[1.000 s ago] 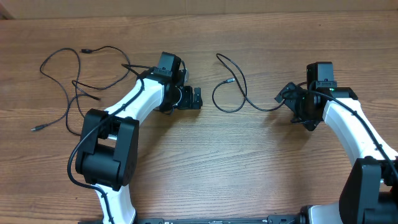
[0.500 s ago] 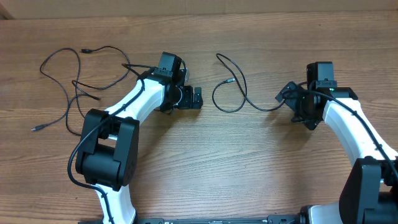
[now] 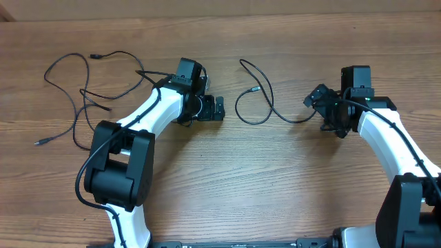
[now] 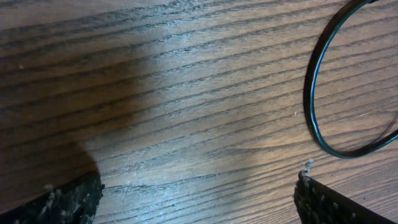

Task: Untangle cables
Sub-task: 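Move the right gripper leftward toward the center black cable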

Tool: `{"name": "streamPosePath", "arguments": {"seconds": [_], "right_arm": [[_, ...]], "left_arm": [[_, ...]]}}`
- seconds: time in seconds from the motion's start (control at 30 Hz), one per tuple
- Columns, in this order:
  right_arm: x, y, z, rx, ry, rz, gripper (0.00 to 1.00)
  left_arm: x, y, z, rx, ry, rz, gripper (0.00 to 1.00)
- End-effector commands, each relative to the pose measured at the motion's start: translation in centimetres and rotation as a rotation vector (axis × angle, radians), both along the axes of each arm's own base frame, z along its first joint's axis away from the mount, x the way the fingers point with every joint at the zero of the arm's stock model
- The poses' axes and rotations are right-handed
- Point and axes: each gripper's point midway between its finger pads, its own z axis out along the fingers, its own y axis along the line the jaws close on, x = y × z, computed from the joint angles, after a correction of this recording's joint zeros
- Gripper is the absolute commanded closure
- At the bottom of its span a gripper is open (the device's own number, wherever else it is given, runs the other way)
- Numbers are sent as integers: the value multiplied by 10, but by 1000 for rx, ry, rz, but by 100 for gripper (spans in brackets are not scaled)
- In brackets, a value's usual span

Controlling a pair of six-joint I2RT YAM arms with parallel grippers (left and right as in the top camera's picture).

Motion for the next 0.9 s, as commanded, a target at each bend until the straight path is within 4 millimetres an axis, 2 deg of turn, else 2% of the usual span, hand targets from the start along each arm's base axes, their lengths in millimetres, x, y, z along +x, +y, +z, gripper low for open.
{"name": "streamPosePath", "arguments": {"seconds": [0.0, 0.27, 0.47, 0.7, 0.87], "right_arm": [[1, 27, 5, 155, -11, 54, 0], [18, 38, 9, 131, -85, 89, 0], [28, 40, -4, -4, -102, 75, 0], [39, 65, -28, 87, -67, -56, 0], [45, 71, -42, 125, -50, -120, 0]], "left_arm": [[-16, 9, -29, 55, 63, -8, 0], [-16, 9, -29, 56, 63, -8, 0], [-16, 9, -29, 56, 63, -8, 0], [-16, 9, -29, 55, 61, -8, 0], [-15, 9, -29, 55, 60, -8, 0]]}}
